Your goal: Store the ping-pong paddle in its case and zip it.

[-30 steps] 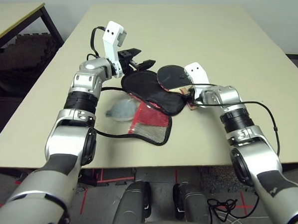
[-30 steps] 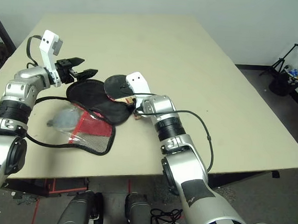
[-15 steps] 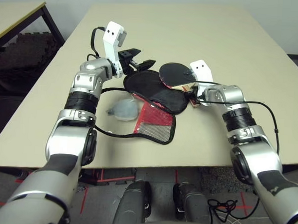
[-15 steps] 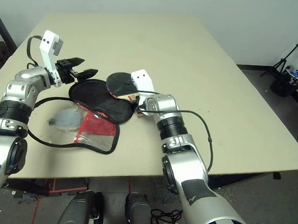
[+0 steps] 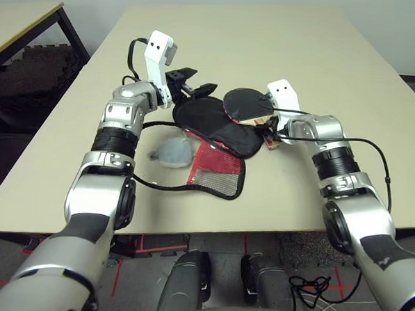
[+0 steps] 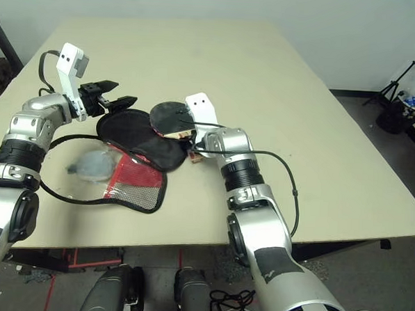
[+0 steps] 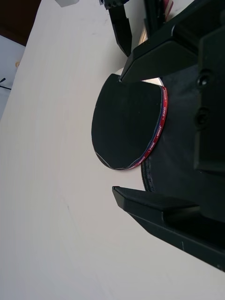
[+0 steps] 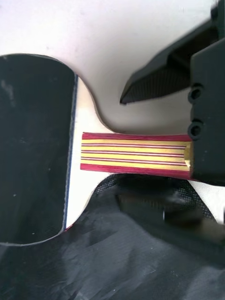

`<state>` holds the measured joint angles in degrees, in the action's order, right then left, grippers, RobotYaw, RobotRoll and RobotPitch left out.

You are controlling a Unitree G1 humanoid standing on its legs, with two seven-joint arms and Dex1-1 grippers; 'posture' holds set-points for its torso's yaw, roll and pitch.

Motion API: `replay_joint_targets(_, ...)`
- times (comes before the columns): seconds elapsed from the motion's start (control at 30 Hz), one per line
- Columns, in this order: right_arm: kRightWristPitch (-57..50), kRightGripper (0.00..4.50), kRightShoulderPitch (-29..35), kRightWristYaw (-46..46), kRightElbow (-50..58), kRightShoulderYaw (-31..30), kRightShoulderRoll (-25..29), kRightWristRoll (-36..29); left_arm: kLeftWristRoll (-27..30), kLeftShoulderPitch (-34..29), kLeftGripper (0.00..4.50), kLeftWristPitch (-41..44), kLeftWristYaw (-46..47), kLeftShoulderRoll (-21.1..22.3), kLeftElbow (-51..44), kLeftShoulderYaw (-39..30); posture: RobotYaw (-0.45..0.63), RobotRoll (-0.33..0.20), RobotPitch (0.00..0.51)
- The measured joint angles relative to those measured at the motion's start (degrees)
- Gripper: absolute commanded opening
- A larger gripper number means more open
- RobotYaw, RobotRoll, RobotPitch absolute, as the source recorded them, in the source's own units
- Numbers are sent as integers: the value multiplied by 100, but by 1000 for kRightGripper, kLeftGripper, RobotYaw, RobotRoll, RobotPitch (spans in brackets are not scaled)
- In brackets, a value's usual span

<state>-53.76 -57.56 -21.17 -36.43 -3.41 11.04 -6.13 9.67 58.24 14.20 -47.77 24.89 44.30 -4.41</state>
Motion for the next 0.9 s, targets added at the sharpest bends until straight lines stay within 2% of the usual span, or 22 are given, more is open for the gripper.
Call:
replay_joint_targets(0.1,11,4489,-27,-4,-98,3,-13,1,-1,0,4500,-3,5,0,2,0,42,0,113)
replay_joint_targets(0.2,65,3956,-55,-4,-227,7,-16,3,-1,0,4500,-4,6,0,2,0,44,0,113)
replay_joint_targets(0.5,72,1150,-75,-15,-256,75,-33,-38,0,-2,4500,-4,7,0,-1,0,44,0,113)
replay_joint_targets(0.6,-51,1141,-90,-64,-211,116,-25,-78,-1,-5,4500,-4,12,0,-2,0,41,0,112)
replay_joint_targets(0.67,-151,1901,-113,-112,-179,149,0,-101,-2,-6,4500,-4,14,0,-3,1,40,0,112)
replay_joint_targets(0.9,-367,4049,-130,-160,-172,346,44,-229,-17,-7,4500,-4,19,-18,-4,7,34,0,112)
